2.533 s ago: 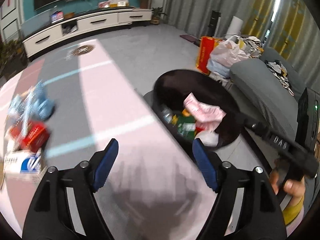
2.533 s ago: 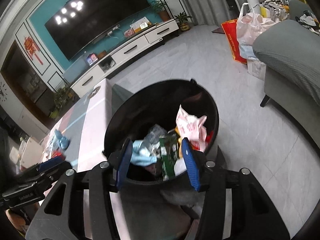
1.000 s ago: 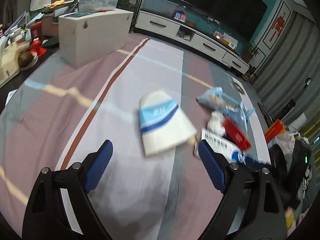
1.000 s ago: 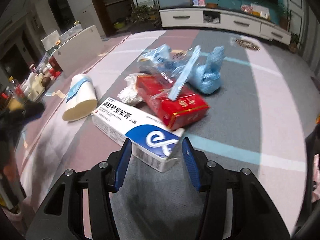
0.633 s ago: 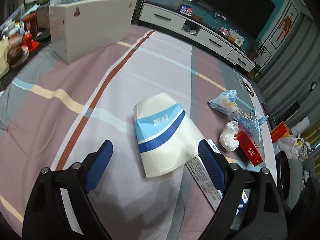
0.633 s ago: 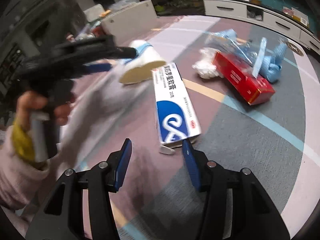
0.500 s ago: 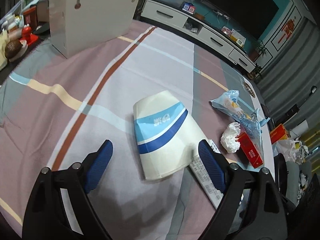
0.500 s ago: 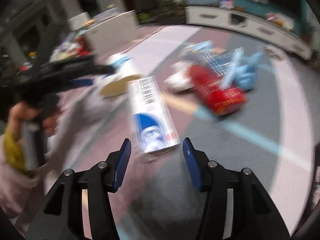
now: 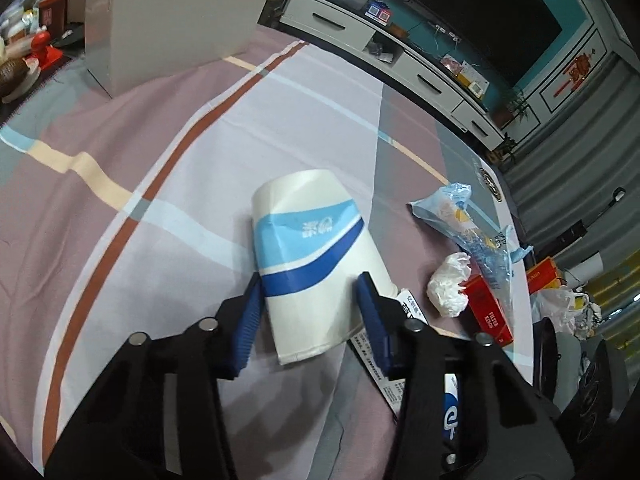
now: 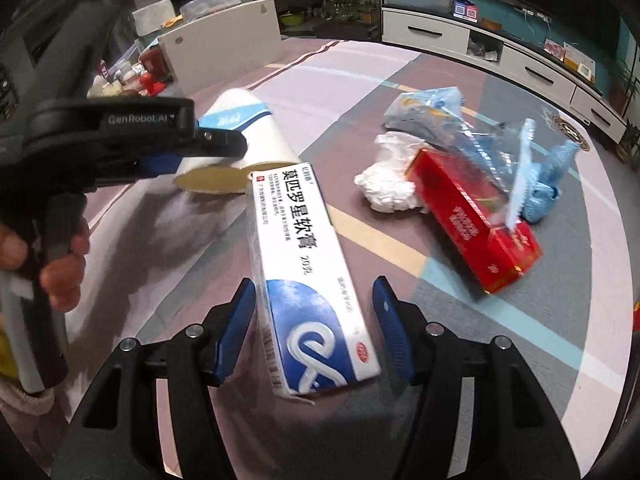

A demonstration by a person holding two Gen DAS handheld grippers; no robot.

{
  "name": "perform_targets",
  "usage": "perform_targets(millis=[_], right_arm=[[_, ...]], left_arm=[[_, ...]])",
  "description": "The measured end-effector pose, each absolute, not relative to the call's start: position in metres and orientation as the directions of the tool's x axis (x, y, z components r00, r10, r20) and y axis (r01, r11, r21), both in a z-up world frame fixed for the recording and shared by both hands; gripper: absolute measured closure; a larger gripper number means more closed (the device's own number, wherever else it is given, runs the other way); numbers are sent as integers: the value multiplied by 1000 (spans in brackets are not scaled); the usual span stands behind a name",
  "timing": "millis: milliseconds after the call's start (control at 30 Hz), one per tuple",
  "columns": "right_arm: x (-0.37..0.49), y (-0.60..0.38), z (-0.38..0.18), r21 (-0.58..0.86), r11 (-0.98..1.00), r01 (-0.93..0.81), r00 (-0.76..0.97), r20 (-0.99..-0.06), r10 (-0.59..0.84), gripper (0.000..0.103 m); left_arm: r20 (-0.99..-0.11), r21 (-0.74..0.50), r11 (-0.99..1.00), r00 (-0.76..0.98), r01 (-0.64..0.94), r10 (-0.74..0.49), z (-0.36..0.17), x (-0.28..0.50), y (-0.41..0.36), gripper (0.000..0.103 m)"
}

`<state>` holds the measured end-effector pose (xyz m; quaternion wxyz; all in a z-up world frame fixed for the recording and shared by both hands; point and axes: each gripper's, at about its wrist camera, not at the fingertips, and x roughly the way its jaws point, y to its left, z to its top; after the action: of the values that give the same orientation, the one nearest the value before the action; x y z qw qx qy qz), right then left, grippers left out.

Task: Collect trash
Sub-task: 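Grasp the paper cup with the left tool while the right tool grasps the white-blue medicine box, then carry the cup and medicine box over the black bin and open both tools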

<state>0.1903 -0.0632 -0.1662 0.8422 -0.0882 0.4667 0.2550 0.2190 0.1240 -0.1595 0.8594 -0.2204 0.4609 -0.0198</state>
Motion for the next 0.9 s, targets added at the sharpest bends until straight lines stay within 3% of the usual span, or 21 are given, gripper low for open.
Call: perform_targets(millis=[167, 267, 467, 900], right_arm=[[187, -59, -167, 58, 844, -533, 442, -831, 337, 53], [184, -56, -167, 54, 838, -543, 448, -825, 343, 64], [168, -62, -164, 82, 843, -532, 458, -810, 367, 64], [117, -148, -126, 182, 916, -357, 556, -747, 365, 64]], left_arm=[[-768, -397, 902, 600, -168, -226, -152, 214, 124, 66], [-758, -394, 904, 615, -167, -216, -147, 208, 124, 70], [-738, -338, 929, 655, -149, -163, -127, 187, 119, 77], [-714, -235, 972, 682, -19, -159, -87, 129, 73, 78]])
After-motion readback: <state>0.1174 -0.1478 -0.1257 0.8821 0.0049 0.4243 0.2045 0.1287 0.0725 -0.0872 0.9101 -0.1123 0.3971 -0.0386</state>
